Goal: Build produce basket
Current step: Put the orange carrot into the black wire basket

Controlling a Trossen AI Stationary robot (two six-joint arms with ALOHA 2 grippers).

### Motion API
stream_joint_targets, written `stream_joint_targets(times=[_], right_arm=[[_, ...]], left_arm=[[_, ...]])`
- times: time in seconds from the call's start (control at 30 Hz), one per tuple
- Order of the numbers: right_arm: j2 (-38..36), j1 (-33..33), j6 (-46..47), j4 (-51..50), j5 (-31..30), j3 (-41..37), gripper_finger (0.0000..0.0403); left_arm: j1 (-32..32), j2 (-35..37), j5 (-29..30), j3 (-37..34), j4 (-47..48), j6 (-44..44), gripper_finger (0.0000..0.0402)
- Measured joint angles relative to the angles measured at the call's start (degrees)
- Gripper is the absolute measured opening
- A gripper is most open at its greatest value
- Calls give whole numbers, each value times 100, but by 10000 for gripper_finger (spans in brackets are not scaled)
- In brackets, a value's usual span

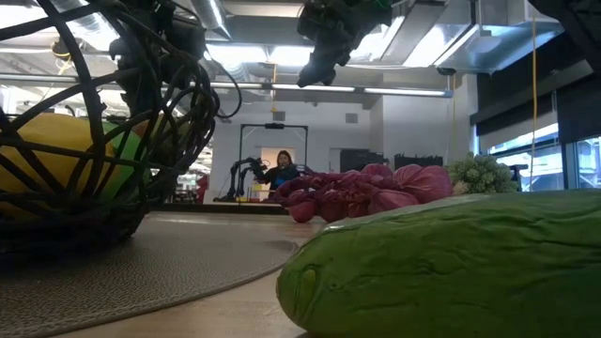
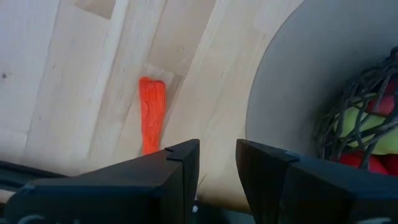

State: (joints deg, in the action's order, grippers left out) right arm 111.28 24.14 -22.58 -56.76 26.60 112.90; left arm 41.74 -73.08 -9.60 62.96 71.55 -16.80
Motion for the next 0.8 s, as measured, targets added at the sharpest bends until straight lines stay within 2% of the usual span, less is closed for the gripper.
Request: stream_joint_targets(times=[0.23, 0.37, 0.47, 0.63, 0.8], right_arm=[[0, 0, 1, -1, -1, 0, 113], [0, 0, 1, -1, -1, 0, 113], [0, 0, 1, -1, -1, 0, 113], [0, 0, 1, -1, -1, 0, 113], [0, 0, 1, -3, -1, 0, 113]], left_arm=[[0, 0, -114, 0, -89, 43, 127], [0, 0, -88, 0, -231, 260, 177], [0, 5, -84, -66, -322, -11, 215], [3, 2, 90, -777, -881, 84, 254], [13, -2, 210, -1493, -1762, -12, 269]])
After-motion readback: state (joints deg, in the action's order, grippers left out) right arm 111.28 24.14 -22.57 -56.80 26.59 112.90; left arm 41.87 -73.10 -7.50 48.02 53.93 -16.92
